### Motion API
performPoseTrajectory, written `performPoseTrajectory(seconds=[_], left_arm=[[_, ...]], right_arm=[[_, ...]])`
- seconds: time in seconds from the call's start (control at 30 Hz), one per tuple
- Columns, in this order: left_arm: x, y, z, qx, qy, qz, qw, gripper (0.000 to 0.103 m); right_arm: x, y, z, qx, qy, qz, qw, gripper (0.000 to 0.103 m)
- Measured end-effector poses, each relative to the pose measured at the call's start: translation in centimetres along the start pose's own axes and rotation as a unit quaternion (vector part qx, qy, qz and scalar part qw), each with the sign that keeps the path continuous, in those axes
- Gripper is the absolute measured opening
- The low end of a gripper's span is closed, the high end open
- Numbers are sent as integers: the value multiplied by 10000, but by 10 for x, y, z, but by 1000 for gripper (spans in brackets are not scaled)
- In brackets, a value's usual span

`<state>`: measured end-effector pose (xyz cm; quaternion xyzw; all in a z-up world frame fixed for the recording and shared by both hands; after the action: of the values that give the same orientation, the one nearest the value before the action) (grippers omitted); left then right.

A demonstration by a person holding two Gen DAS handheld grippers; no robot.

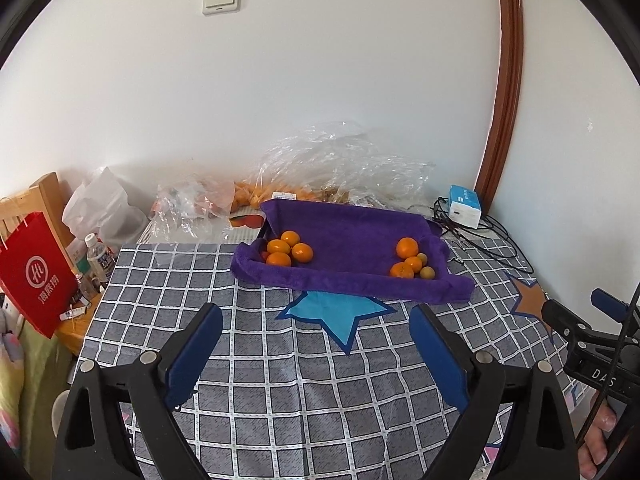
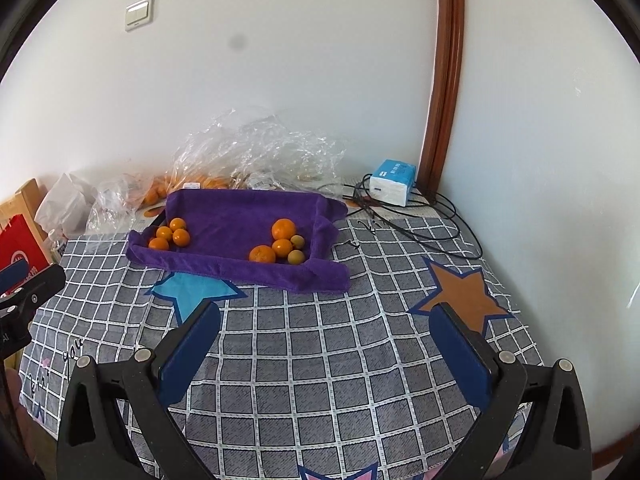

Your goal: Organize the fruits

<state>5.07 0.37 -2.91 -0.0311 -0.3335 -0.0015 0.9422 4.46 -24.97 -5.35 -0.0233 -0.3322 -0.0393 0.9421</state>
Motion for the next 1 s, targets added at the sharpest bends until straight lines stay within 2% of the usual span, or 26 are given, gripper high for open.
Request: performPoseTrajectory(seconds=[1.0], left_arm=[[-1,1,-6,32,29,-39,10000,96]], right_arm=[[-4,-3,-4,-24,-5,-101,9999,103]])
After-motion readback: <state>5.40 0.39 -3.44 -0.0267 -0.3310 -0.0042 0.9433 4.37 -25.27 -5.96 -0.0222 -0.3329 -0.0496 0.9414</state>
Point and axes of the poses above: each gripper's, at about its wrist camera, not at the fingertips, and z roughly against the way its jaws point, y to its left, x to its top, the point moved 4 cm from there along -z, roughly the way its jaws point, and after that the axes turned 14 degrees about y, right-handed, at the moved point
